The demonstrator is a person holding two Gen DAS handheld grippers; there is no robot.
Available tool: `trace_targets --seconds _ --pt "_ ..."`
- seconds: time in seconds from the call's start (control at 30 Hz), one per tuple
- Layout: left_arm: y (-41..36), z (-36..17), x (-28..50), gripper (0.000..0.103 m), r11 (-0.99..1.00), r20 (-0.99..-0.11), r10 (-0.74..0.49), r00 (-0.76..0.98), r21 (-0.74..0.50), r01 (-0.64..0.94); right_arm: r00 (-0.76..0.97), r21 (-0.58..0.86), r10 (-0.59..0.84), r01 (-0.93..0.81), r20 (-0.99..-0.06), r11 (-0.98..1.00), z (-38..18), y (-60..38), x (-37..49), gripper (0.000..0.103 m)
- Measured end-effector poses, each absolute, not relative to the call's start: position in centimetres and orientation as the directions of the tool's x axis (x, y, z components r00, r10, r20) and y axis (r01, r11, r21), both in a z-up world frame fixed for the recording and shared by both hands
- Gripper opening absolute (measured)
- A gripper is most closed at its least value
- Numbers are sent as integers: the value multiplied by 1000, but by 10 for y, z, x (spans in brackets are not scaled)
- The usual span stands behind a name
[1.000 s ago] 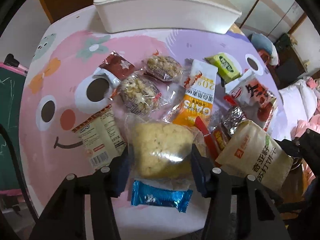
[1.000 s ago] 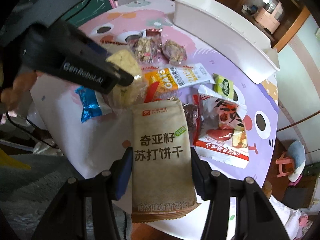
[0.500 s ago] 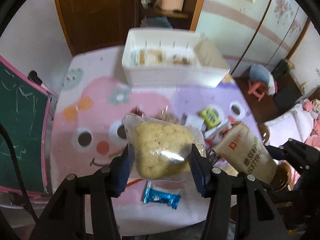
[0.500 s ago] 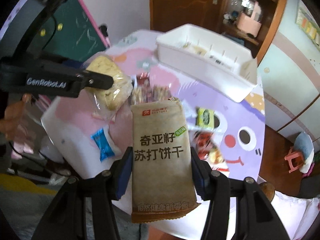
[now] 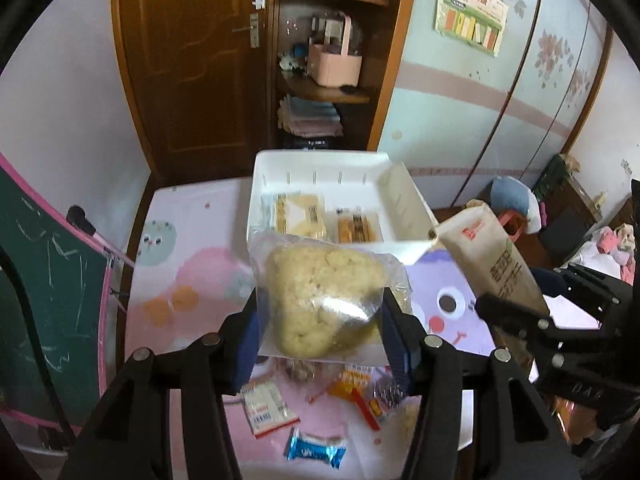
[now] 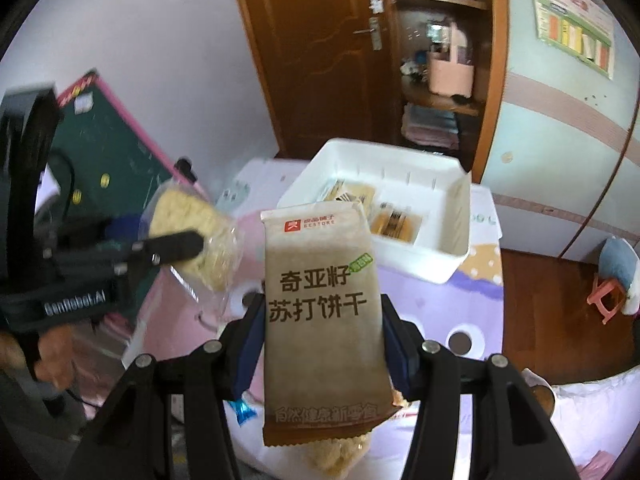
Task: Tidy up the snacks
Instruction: 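Lower both packs into the white tray and open both tools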
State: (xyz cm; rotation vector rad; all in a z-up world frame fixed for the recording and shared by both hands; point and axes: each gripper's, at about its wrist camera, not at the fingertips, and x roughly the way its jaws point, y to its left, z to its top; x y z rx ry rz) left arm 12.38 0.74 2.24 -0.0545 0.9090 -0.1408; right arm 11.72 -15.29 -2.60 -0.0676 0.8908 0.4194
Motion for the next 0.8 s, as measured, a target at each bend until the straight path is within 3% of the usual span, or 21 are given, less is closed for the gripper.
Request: trace_targets --seconds 0.47,0.8 --pt "22 72 228 53 988 -712 -155 685 -120 98 630 170 268 -213 -729 962 21 -165 229 53" --pt "22 59 299 53 989 -716 -147 683 -114 93 627 213 237 -115 -742 970 13 -161 298 54"
